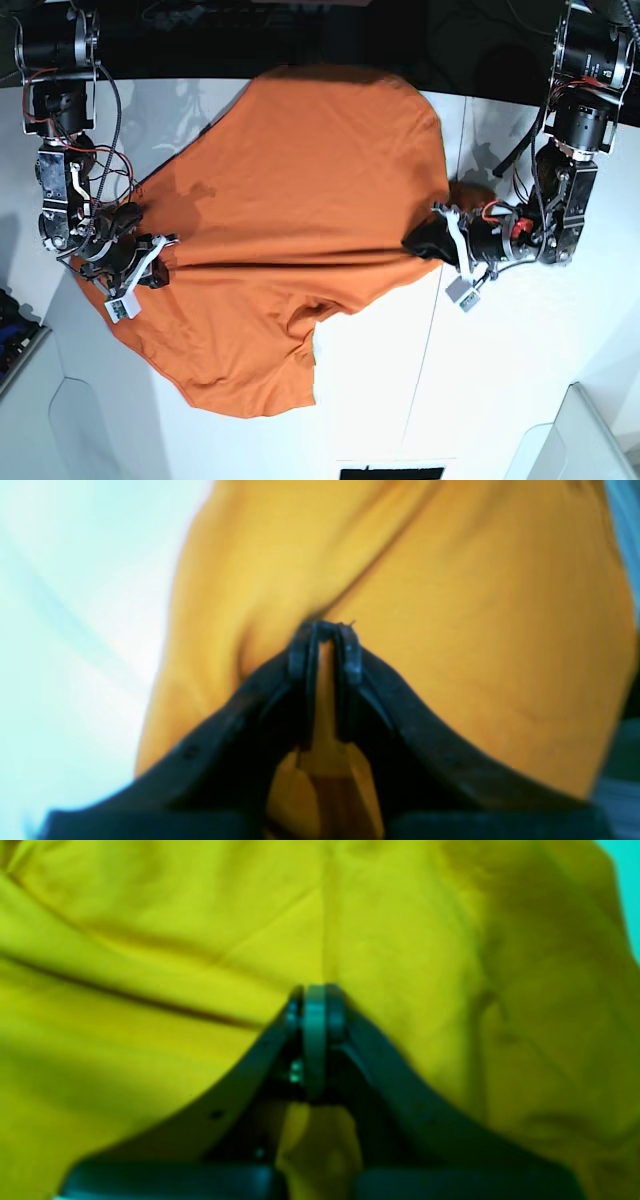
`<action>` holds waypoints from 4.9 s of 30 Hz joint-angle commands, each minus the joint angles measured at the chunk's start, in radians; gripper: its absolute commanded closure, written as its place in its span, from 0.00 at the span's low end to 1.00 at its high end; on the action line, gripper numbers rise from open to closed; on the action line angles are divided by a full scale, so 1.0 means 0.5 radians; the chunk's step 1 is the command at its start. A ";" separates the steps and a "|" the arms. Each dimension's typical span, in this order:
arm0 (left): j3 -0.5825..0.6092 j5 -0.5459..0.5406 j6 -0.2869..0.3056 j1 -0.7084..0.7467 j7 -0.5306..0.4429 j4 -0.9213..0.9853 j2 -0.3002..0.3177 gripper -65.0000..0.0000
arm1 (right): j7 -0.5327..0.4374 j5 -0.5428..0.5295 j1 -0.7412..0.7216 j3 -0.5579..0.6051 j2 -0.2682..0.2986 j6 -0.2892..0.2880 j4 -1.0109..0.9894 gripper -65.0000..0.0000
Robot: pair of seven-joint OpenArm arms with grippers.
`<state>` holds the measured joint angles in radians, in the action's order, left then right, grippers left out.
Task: Layout the t-shirt on the table in an organized manner, then fold the t-shirt properly
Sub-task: 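Regrasp the shirt edges with both grippers and stretch it flat, then drag the shirt hem with the left gripper to straighten the body, then move the right gripper to the collar and the left to the hem corner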
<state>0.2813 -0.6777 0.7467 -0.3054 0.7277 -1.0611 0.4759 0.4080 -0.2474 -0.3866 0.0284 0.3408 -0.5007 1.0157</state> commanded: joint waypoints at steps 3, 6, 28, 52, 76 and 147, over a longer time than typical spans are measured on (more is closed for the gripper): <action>0.002 0.264 -0.097 -0.171 0.115 0.113 -0.012 0.85 | 0.127 -0.069 0.001 -0.006 0.021 0.005 0.037 1.00; 0.002 0.283 -0.097 -0.298 0.110 0.190 -0.037 0.85 | 0.127 -0.111 0.105 -0.036 0.015 0.005 0.153 1.00; 0.001 -0.423 -0.097 -0.411 0.366 -0.349 0.190 0.85 | 0.126 -0.231 0.462 -0.513 -0.001 0.006 0.828 1.00; 0.002 0.629 -0.097 -0.039 -0.229 -0.095 0.243 0.85 | 0.142 -0.130 0.237 -0.515 0.021 -0.031 0.272 1.00; 0.001 -0.297 -0.097 -0.339 0.159 -0.208 0.340 0.85 | 0.713 -0.864 0.271 -1.154 0.011 -0.123 0.533 1.00; -0.373 -0.148 -0.097 0.639 0.007 -0.912 0.440 0.85 | 0.558 -0.882 1.151 -1.186 -0.143 -0.143 1.332 1.00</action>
<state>0.1036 -0.7353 0.6952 0.0303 0.7441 -1.4998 0.6762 0.7067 -0.6731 0.1993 -0.5598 0.2543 -0.5686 1.6604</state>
